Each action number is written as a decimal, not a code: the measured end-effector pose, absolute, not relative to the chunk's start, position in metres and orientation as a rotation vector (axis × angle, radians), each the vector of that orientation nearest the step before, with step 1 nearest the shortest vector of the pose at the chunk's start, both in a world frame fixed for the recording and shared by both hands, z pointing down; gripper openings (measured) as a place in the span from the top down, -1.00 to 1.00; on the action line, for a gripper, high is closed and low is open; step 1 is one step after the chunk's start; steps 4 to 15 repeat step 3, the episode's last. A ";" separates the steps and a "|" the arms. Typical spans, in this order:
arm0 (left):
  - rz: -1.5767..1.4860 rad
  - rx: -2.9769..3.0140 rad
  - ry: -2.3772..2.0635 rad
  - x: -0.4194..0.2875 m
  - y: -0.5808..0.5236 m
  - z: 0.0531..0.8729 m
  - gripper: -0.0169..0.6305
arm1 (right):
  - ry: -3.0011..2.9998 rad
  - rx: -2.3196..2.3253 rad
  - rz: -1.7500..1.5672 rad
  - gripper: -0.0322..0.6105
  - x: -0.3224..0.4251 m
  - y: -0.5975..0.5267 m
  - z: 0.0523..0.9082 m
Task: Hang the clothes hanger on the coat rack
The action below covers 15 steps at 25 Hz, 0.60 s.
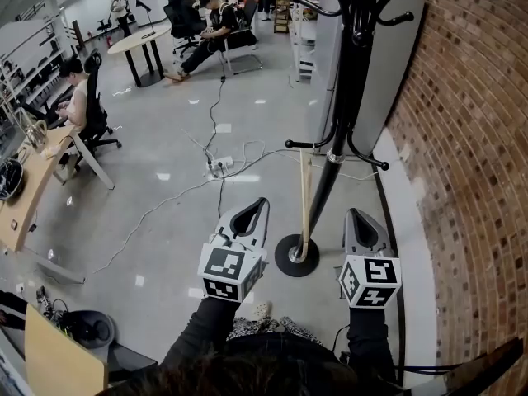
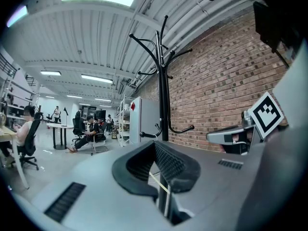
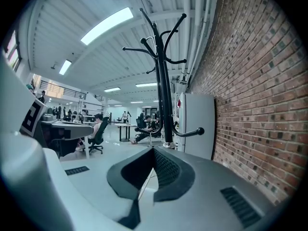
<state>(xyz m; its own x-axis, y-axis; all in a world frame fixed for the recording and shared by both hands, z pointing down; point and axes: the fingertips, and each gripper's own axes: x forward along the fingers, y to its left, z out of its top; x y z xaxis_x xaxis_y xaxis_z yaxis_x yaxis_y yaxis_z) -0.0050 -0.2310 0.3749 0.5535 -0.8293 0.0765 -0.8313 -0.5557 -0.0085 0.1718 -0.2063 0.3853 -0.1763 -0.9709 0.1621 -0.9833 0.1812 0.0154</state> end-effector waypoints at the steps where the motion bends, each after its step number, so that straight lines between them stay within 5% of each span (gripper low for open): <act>1: 0.113 2.745 -1.464 -0.004 -0.231 0.375 0.92 | -2.303 1.928 0.145 0.88 0.173 -0.206 0.386; 15: 0.118 2.746 -1.459 -0.003 -0.231 0.376 0.92 | -2.296 1.936 0.155 0.88 0.175 -0.207 0.387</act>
